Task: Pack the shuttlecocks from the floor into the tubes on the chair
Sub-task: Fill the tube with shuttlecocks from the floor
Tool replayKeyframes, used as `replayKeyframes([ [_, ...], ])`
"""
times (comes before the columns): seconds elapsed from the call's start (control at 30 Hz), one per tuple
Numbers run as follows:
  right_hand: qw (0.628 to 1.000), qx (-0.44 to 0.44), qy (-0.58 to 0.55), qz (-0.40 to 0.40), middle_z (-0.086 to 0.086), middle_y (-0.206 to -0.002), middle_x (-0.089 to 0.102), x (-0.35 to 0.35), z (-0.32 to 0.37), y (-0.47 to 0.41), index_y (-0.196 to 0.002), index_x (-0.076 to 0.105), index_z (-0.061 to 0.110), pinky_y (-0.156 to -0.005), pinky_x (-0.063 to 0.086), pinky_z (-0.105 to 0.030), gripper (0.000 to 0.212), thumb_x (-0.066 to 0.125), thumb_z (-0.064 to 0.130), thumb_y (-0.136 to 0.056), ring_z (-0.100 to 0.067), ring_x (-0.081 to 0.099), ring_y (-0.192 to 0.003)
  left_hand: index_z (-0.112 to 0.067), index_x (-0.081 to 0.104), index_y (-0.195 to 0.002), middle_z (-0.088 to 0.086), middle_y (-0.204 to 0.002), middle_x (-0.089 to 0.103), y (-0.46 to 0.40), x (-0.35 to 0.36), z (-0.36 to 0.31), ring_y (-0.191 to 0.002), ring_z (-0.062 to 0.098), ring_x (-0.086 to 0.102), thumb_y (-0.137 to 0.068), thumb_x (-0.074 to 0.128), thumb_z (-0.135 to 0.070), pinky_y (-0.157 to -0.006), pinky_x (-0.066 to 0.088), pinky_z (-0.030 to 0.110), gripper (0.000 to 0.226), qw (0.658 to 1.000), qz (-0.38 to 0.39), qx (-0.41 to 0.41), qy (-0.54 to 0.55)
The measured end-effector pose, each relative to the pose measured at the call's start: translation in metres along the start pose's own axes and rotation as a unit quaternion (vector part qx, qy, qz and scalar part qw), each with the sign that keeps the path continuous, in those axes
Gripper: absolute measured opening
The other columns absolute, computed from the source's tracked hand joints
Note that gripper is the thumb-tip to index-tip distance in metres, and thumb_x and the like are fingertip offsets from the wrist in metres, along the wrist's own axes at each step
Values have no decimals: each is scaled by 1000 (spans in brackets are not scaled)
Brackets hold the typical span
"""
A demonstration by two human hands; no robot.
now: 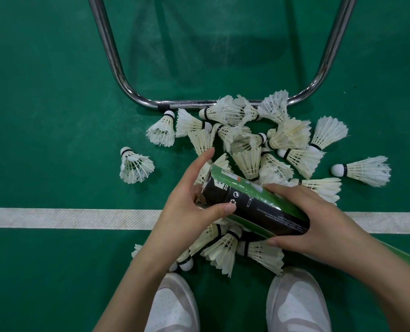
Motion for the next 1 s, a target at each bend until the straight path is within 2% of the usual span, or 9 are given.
replayKeyframes([
  [0.07, 1000, 1, -6, -5, 40, -112, 34, -2, -1, 0, -108, 19, 75, -80, 43, -16, 78, 76, 51, -61, 19, 36, -106, -51, 36, -131, -21, -87, 70, 0, -4, 0, -85, -6, 65, -72, 76, -14, -82, 48, 12, 81, 1000, -12, 1, -14],
  [0.2, 1000, 9, -6, -23, 41, -109, 34, -10, -7, 4, -107, 21, 75, -76, 41, -13, 77, 76, 51, -59, 21, 38, -104, -51, 35, -131, -11, -93, 71, -3, -25, 7, -97, 1, 64, -63, 75, -29, -95, 44, 19, 82, 998, -58, 13, -24],
  [0.37, 999, 21, -12, -40, 37, -108, 38, -19, -12, 6, -107, 23, 72, -74, 39, -3, 77, 78, 47, -59, 20, 39, -102, -53, 32, -133, -29, -99, 67, -3, -33, 23, -104, -12, 56, -74, 75, -23, -85, 37, 2, 78, 993, -81, 1, -88],
  [0.5, 999, 26, -13, -33, 37, -109, 37, -17, -11, 6, -108, 22, 72, -74, 38, -3, 78, 78, 47, -59, 17, 42, -98, -54, 33, -132, -40, -95, 61, -4, -25, 34, -77, 6, 58, -83, 70, -15, -64, 39, -3, 73, 987, -79, 1, -141],
  [0.63, 999, 23, -13, -26, 38, -111, 35, -12, -10, 4, -111, 23, 71, -74, 39, -7, 78, 77, 50, -59, 18, 41, -100, -49, 36, -135, -51, -85, 54, -6, -20, 43, -70, -3, 59, -85, 67, -15, -60, 43, 1, 68, 982, -83, -8, -170],
  [0.73, 999, 24, -15, -24, 41, -110, 33, -10, -11, 3, -112, 23, 71, -74, 39, -6, 79, 77, 50, -59, 20, 39, -101, -54, 39, -128, -42, -88, 61, -7, -21, 50, -81, 33, 63, -86, 66, -15, -60, 48, 16, 63, 982, -108, -12, -152],
  [0.8, 999, 22, -19, -24, 41, -110, 33, -9, -11, 3, -111, 23, 71, -74, 38, -2, 79, 78, 49, -59, 22, 38, -102, -58, 38, -123, -37, -89, 64, -10, -22, 53, -80, 40, 62, -86, 66, -15, -59, 48, 15, 64, 982, -122, -16, -146],
  [0.9, 999, 17, -20, -27, 41, -109, 33, -8, -11, 3, -111, 24, 70, -76, 34, 2, 80, 79, 46, -59, 24, 36, -102, -56, 41, -122, -26, -81, 69, -14, -22, 58, -80, 33, 65, -85, 68, -15, -60, 46, 10, 62, 980, -133, -17, -149],
  [1.0, 999, 17, -18, -27, 39, -109, 35, -8, -12, 3, -111, 24, 69, -77, 35, 0, 80, 79, 45, -59, 22, 38, -101, -44, 44, -130, -18, -87, 68, -15, -21, 58, -72, 1, 65, -86, 67, -15, -60, 44, 4, 58, 980, -141, -9, -142],
])
Point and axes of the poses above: each hand's wrist, its own y-axis away from the middle knuckle, its own x-axis out of the palm, z = x × y, the point moved 6 cm from there along -y, towards the middle knuckle
